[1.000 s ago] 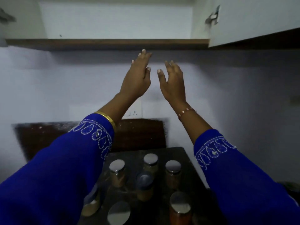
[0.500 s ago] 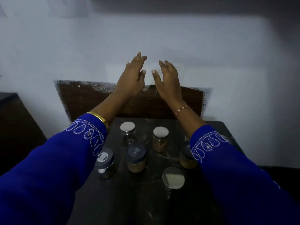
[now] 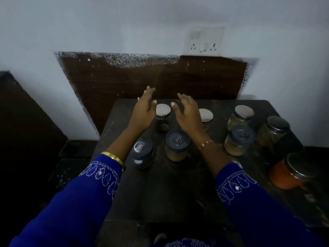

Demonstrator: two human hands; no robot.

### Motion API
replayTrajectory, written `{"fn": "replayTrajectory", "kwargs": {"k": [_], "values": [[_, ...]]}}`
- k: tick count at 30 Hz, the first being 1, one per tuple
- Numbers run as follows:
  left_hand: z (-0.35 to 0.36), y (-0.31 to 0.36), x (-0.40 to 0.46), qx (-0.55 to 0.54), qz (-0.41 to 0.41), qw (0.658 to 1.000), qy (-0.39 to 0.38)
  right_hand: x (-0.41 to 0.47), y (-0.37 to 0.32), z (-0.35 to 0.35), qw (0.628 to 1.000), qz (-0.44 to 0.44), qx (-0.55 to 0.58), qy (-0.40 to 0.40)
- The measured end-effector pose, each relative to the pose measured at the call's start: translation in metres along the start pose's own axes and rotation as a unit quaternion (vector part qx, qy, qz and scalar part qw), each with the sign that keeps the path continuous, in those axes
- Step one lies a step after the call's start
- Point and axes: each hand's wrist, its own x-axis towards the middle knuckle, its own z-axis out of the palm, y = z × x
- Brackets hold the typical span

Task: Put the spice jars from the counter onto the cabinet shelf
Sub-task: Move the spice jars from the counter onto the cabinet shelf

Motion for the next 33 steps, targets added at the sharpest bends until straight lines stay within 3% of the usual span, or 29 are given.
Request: {"fn": "replayTrajectory", "kwargs": {"k": [6,10,17,26,33], "values": [[-0.001,-0.033,-0.031,-0.047,-0.118,0.991,0.043,-0.036,0.006,0.038,0.99,-0.018,-0.032,-0.136],[-0.001,-0.049,-0.055,-0.08,-0.218,0.968,0.096,-0.051,0.005,0.06,0.966,-0.044,-0.069,-0.247],[0.011,-0.061,-0.089,-0.139,-0.353,0.919,0.107,-0.06,0.0,0.081,0.94,-0.044,-0.073,-0.33],[0.02,-0.062,-0.11,-0.194,-0.383,0.892,0.139,-0.074,0.021,0.092,0.935,-0.025,-0.024,-0.352],[0.01,-0.066,-0.113,-0.234,-0.396,0.878,0.136,-0.072,0.022,0.103,0.966,-0.001,-0.003,-0.257]]}}
